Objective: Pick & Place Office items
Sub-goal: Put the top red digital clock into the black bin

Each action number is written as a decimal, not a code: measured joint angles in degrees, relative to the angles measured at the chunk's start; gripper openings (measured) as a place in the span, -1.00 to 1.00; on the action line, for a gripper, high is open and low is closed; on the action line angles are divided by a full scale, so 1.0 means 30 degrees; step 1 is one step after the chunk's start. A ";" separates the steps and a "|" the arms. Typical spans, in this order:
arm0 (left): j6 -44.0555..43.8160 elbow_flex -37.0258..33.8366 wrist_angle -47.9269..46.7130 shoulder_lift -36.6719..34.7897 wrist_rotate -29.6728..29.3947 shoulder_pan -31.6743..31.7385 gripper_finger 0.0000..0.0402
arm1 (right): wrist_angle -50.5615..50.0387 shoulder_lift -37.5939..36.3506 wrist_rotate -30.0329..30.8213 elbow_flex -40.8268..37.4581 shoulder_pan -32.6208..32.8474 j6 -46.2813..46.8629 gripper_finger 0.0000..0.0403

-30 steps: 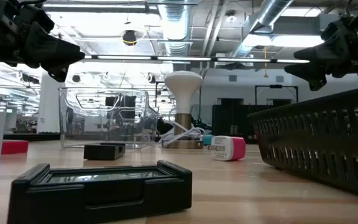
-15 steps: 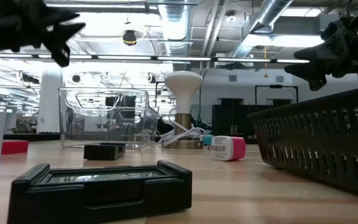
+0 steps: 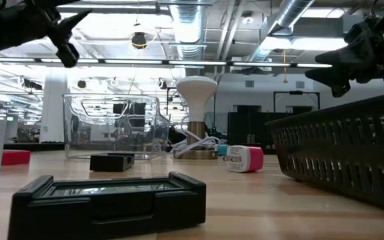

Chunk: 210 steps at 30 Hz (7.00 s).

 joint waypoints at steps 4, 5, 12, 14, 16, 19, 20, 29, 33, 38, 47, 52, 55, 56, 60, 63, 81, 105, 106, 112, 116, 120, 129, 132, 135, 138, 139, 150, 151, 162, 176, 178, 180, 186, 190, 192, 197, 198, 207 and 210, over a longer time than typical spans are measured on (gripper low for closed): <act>-0.3315 -0.0005 0.0068 0.1262 -0.1340 0.0002 -0.55 | 0.0001 0.0000 -0.0001 0.0006 -0.0005 -0.0001 0.13; -0.4487 -0.0002 0.0149 0.1629 -0.1760 0.0001 -0.55 | 0.0001 0.0000 0.0007 0.0000 -0.0005 -0.0010 0.13; -0.8827 -0.0007 0.0699 0.4014 -0.3473 0.0007 -0.55 | 0.2065 -0.0045 0.0802 0.0007 -0.0274 0.2344 0.13; -0.9175 -0.0004 0.1248 0.4739 -0.3823 0.0003 -0.55 | 0.3171 -0.0025 0.1267 0.0000 -0.0282 0.5502 0.13; -0.9309 -0.0003 0.1986 0.5424 -0.4110 -0.0007 -0.55 | 0.3821 0.0071 0.1581 0.0000 -0.0283 0.9000 0.13; -0.8597 0.0000 0.3359 0.6336 -0.4186 -0.0007 -0.55 | 0.4415 0.0073 0.1628 0.0029 -0.0289 1.3673 0.13; -0.8312 -0.0007 0.3937 0.6578 -0.4193 -0.0007 -0.55 | 0.4401 0.0079 0.1644 0.0046 -0.0289 1.4491 0.13; -0.4209 -0.0007 0.8651 0.7174 -0.4215 0.0096 -0.55 | 0.7807 0.0075 0.3131 0.0093 0.0219 1.5201 0.13; -0.4065 -0.0007 0.9381 0.7189 -0.4730 0.0566 -0.55 | 0.9122 0.0080 0.5071 0.0102 0.0397 1.5001 0.13; -0.4017 -0.0005 1.0484 0.7065 -0.5380 0.2021 -0.55 | 1.1081 0.0080 0.6085 0.0112 0.0629 1.3564 0.13; -0.2308 0.0781 1.4808 0.5939 -0.1716 0.3920 -0.55 | 1.4110 0.0109 0.7225 0.0160 0.1008 1.2772 0.13; -0.2051 0.3397 1.1491 0.4973 -0.0077 0.4845 -0.55 | 1.6137 0.0117 0.7675 0.0175 0.1001 1.1723 0.13; -0.1087 0.5290 1.0368 0.5264 0.1473 0.5544 -0.55 | 1.7280 0.0109 0.7669 0.0186 0.1001 1.0737 0.13; -0.0569 0.5981 1.0247 0.5344 0.1802 0.5708 -0.55 | 1.7479 0.0109 0.7669 0.0183 0.1001 1.0459 0.13; 0.1804 0.8468 0.8929 0.5743 0.2137 0.6138 -0.55 | 1.7440 0.0109 0.7665 0.0542 0.1001 0.9826 0.13; 0.2400 0.9960 0.7015 0.6060 0.1743 0.6506 -0.55 | 1.7093 0.0109 0.7581 0.0917 0.1001 0.9763 0.13; 0.5906 1.6136 0.0220 0.6154 0.2881 0.8022 -0.55 | 1.6810 0.0115 0.5467 0.3351 0.1001 0.8677 0.13; 0.8899 2.7646 -2.3639 1.1148 0.5374 0.3665 -0.38 | 1.5208 0.0117 0.5421 0.3353 0.1001 0.9740 0.13; 0.8906 2.8215 -2.5552 1.1498 0.4750 0.3132 -0.34 | 1.5212 0.0117 0.5421 0.3353 0.1001 0.9894 0.13; 0.6519 2.9842 -3.3657 1.3322 0.3521 -0.1648 -0.15 | 1.5645 0.0117 0.5424 0.3353 0.1001 1.0365 0.13; 0.4698 2.9835 -3.6412 1.4415 0.2085 -0.5677 -0.12 | 1.6221 0.0109 0.5418 0.3358 0.1001 1.0346 0.13; 0.2526 2.9835 -3.8809 1.5230 -0.0213 -0.9953 -0.14 | 1.6421 0.0109 0.5144 0.3520 0.1001 1.0294 0.13; -0.4654 2.6389 -3.8842 1.5750 -0.5164 -1.6750 0.05 | 1.6044 0.0109 0.4143 0.4764 0.1001 0.8962 0.13; -0.5825 2.3637 -3.7262 1.5986 -0.5264 -1.8153 0.14 | 1.5314 0.0109 0.3935 0.5150 0.1001 0.8837 0.13; -0.6286 2.1052 -3.5632 1.6352 -0.5276 -1.9434 0.21 | 1.4739 0.0109 0.3932 0.5424 0.1001 0.8837 0.13; -0.6327 1.8905 -3.4432 1.6725 -0.5572 -1.9991 0.24 | 1.4747 0.0109 0.3939 0.5537 0.1001 0.8838 0.13; -0.6334 1.8227 -3.4160 1.6771 -0.5916 -2.0092 0.25 | 1.4776 0.0109 0.3946 0.5537 0.1001 0.8882 0.13; -0.5160 1.0754 -2.8632 1.4913 -0.7591 -1.8383 0.34 | 1.4271 0.0529 0.4419 0.5523 0.1001 0.9129 0.13; -0.4819 1.0191 -2.7984 1.4637 -0.7844 -1.8115 0.36 | 1.4311 0.0686 0.4433 0.5530 0.1001 0.9123 0.13; 0.0884 0.7174 -2.4071 1.2545 -0.7351 -1.4656 0.40 | 1.5056 0.2637 0.4436 0.5530 0.1001 0.9555 0.13; 0.3603 0.5584 -2.1468 1.2685 -0.5169 -1.2794 0.38 | 1.5513 0.2965 0.4437 0.5530 0.1001 0.9639 0.13; 0.3372 0.5551 -2.1510 1.3044 -0.5109 -1.2794 0.36 | 1.5511 0.2965 0.4438 0.5530 0.1001 0.9632 0.13; 0.3285 0.5545 -2.1450 1.3403 -0.5103 -1.2794 0.30 | 1.5512 0.2965 0.4436 0.5530 0.1001 0.9597 0.13; 0.3173 0.5588 -2.0338 1.4170 -0.5166 -1.2794 -0.14 | 1.5511 0.2965 0.4434 0.5530 0.1001 0.9573 0.13; 0.2265 0.5545 -1.9296 1.4210 -0.4977 -1.2786 -0.27 | 1.5511 0.2965 0.4434 0.5530 0.1001 0.9642 0.13; 0.1612 0.5545 -1.8981 1.4212 -0.4518 -1.2794 -0.27 | 1.5511 0.2965 0.4434 0.5530 0.1001 0.9720 0.13; 0.0382 0.6256 -1.8399 1.4084 -0.4022 -1.2794 -0.27 | 1.5504 0.2965 0.4427 0.5530 0.1001 0.9987 0.13; 0.0370 0.6604 -1.8386 1.4029 -0.4007 -1.2794 -0.27 | 1.5511 0.2965 0.4427 0.5530 0.1001 0.9989 0.13; 0.2450 1.1041 -1.8440 1.3979 -0.3745 -1.2896 -0.27 | 1.5510 0.2965 0.3833 0.5530 0.1008 1.0387 0.13; 0.4387 1.3165 -1.9015 1.4929 -0.3744 -1.2888 -0.27 | 1.5511 0.2965 0.3494 0.5530 0.1015 1.0506 0.13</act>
